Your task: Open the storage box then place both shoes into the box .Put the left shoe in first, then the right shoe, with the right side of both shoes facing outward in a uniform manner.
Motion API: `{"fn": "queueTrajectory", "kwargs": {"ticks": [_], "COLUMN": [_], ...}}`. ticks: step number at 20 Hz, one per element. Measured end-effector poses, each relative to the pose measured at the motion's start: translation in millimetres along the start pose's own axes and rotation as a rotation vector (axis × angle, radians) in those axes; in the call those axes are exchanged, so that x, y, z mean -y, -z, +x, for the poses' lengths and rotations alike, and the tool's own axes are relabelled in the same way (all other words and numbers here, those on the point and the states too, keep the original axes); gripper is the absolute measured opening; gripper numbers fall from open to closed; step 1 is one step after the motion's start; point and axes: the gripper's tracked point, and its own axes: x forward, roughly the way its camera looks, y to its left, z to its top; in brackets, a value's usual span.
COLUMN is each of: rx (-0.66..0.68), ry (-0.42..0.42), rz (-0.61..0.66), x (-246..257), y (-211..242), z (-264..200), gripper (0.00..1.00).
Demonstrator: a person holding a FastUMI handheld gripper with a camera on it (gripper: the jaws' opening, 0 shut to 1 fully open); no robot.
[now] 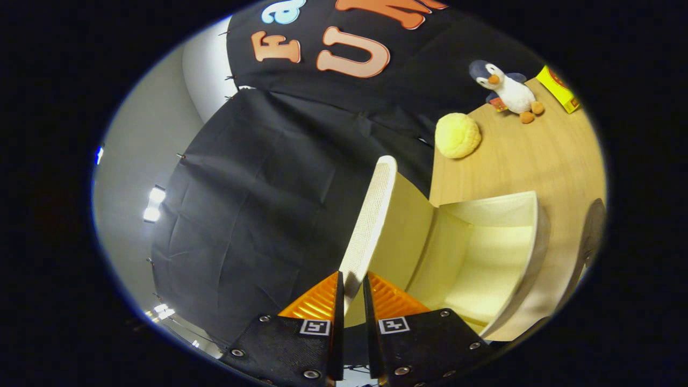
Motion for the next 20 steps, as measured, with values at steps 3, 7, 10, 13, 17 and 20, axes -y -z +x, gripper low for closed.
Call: {"fn": "queueTrajectory", "kwargs": {"ticks": [3, 7, 10, 13, 17, 20], "rx": [-0.003, -0.008, -0.002, -0.006, -0.037, -0.03], "ry": [-0.014, 0.008, 0.06, 0.102, 0.116, 0.157], "rz": [-0.034, -0.078, -0.086, -0.073, -0.088, -0.171], "x": [-23.4, -35.3, -33.2, -31.2, -32.8, -17.9], "y": [3.6, 12.5, 18.2, 24.8, 29.9, 26.4], "z": [33.3, 86.7, 122.8, 144.6, 150.3, 118.4], "gripper": [0.18, 0.18, 0.18, 0.19, 0.49, 0.72]}}
